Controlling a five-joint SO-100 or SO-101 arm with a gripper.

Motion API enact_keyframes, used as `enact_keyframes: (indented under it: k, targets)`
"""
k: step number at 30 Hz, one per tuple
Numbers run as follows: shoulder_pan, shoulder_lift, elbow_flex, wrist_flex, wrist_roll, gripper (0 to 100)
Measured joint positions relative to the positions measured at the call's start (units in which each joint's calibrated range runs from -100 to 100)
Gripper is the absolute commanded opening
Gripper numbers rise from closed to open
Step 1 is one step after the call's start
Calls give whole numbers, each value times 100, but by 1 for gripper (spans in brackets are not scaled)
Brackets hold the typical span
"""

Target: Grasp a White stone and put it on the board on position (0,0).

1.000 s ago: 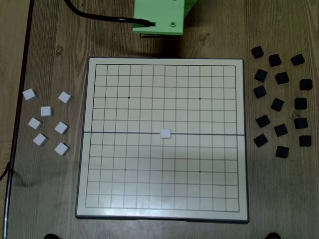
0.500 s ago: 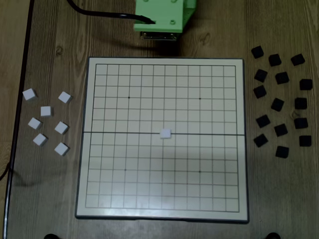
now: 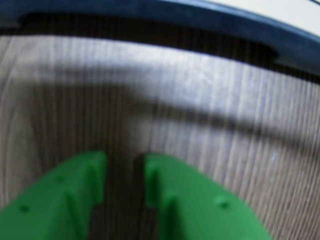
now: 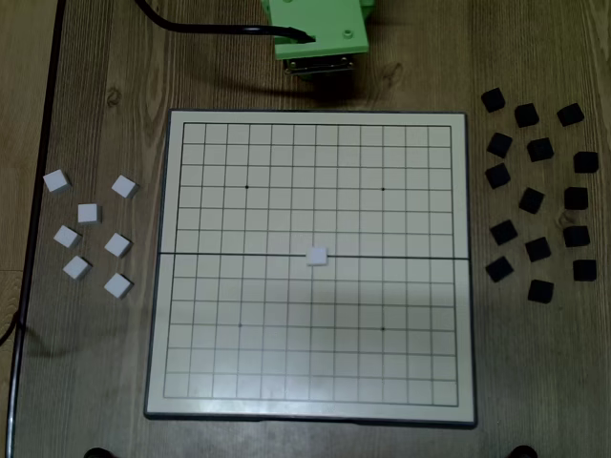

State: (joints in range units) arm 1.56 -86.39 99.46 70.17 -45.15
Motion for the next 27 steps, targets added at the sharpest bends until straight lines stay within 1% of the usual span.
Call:
enact_keyframes:
  k: [8, 14, 20, 27]
  targets:
    - [32, -110, 0, 56, 98, 7]
    - [0, -210, 0, 79, -34, 7]
    - [-11, -228, 0, 87, -54, 7]
    - [-11, -338, 0, 151, 205, 7]
